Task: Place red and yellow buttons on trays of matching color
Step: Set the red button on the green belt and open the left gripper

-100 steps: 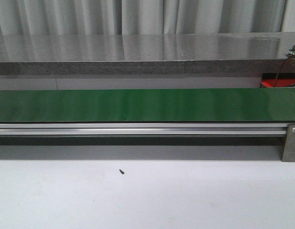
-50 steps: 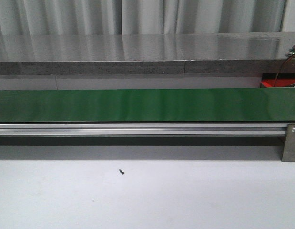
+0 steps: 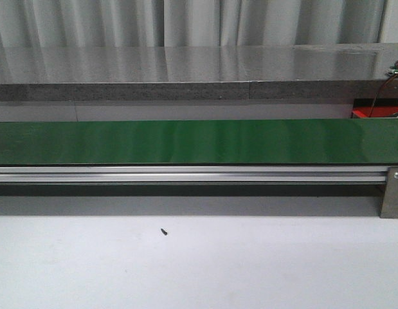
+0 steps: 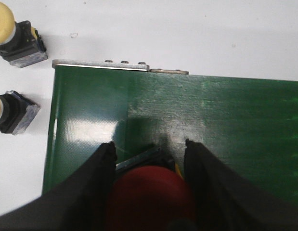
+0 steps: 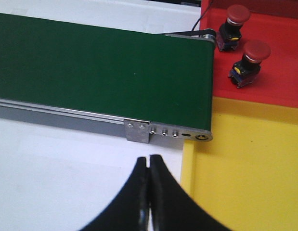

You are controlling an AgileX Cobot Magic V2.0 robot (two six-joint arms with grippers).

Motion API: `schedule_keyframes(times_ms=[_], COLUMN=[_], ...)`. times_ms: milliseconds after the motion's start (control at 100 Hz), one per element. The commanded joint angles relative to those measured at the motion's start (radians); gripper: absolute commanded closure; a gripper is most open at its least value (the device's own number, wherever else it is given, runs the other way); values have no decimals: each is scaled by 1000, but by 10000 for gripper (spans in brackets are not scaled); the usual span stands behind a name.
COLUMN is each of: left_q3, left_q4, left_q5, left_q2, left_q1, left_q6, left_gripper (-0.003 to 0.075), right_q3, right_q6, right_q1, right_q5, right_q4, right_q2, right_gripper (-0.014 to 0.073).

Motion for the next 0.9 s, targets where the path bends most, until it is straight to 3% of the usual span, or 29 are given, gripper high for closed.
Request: schedule_keyframes(times_ms=[0, 380, 450, 600, 670, 890], left_q3=[-31, -31, -31, -31, -31, -33], left_q4=[-12, -14, -15, -56, -75, -88], left_q5=[-50, -35, -35, -35, -39, -78], left_q2=[-36, 9, 7, -2, -11, -60], left_q1=[-6, -6, -6, -6, -13, -48], left_q6=[2, 2, 2, 30, 48, 50], left_gripper=[551, 531, 465, 209, 135, 112], right_q3=[-26, -26, -26, -26, -26, -26], right_q6=[-1, -1, -1, -1, -1, -1], right_q1=[0, 0, 0, 0, 0, 0], right_q5=[-63, -63, -63, -63, -63, -63], right_q4=[-1, -1, -1, -1, -1, -1], right_q2=[-4, -4, -4, -4, -4, -4], right_gripper=[662, 662, 662, 662, 662, 662])
